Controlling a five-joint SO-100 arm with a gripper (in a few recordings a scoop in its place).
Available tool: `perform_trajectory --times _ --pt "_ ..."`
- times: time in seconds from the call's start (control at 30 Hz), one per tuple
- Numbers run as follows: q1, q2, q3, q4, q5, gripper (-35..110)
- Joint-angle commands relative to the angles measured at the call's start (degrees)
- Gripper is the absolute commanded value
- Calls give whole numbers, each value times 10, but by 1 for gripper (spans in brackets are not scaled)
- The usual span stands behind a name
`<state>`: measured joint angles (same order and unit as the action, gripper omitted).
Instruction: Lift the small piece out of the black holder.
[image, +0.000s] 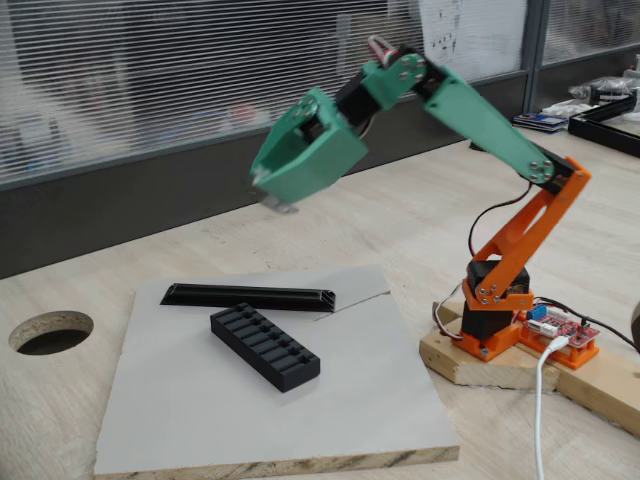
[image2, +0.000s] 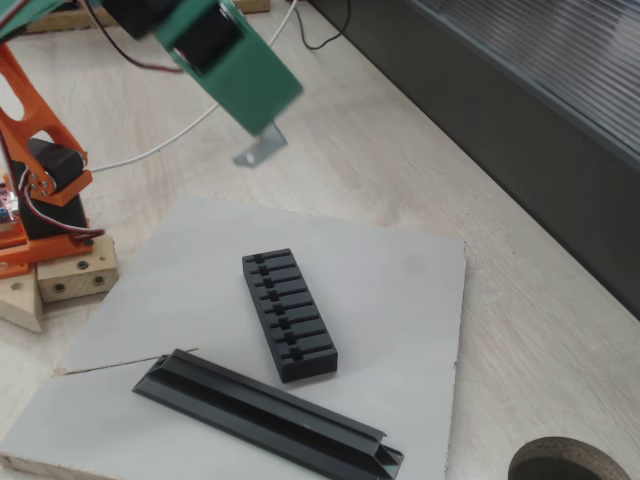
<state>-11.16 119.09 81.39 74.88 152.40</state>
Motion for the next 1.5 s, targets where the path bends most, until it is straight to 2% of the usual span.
perform_trajectory --times 0.0,1.17,1.47 --pt "-4 76 -4 7 6 3" --pt "-4 83 -1 7 6 3" --pt "-5 94 137 7 6 3"
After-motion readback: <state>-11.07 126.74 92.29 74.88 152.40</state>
